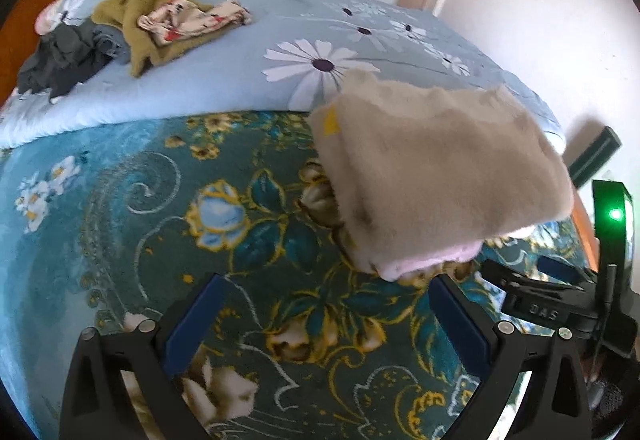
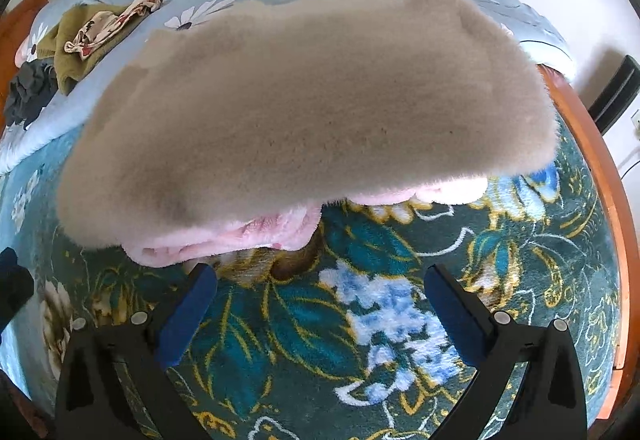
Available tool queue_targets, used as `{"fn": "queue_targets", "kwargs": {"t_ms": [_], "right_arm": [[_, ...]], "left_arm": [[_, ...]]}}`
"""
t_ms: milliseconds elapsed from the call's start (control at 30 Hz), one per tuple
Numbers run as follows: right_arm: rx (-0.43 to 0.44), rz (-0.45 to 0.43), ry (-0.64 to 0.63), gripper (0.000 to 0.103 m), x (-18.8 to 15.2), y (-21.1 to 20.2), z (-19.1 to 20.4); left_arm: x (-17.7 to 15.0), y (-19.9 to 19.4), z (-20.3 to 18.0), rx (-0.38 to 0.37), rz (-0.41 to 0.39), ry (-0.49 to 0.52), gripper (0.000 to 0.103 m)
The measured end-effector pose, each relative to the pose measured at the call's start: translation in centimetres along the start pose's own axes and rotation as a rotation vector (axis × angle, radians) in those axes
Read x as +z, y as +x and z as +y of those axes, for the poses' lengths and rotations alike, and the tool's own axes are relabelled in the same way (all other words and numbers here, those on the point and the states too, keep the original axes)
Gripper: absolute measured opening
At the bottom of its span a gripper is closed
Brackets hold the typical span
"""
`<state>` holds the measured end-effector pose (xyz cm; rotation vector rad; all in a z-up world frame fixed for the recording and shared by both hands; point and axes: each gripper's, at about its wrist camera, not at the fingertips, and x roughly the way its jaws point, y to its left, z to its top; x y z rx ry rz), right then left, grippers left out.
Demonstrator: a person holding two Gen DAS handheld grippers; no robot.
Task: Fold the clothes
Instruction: 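Open both grippers and withdraw them from the folded sweater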
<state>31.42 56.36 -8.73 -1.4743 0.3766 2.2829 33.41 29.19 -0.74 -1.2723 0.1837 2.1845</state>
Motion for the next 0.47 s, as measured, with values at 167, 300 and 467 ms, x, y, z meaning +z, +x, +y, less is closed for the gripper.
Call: {"fn": "queue_targets", "kwargs": {"t_ms": [167, 300, 467], "right_arm": [[-0.012, 0.001, 0.011, 0.103, -0.07, -0.28, -0.14], [-0.021, 0.000, 0.019, 0.103, -0.19, -0.62, -0.37], [-0.027, 0.005, 0.028, 0.103, -0.37, -0.90, -0.63]], "left_arm": [[-0.03, -0.08, -0.25, 0.038, -0.020, 0.034, 0.103], [-0.15, 0.04, -0.51, 0.021, -0.009, 0.044, 0.103], [-0.34, 0.22, -0.86, 0.001, 0.004, 0.055, 0.103]]}}
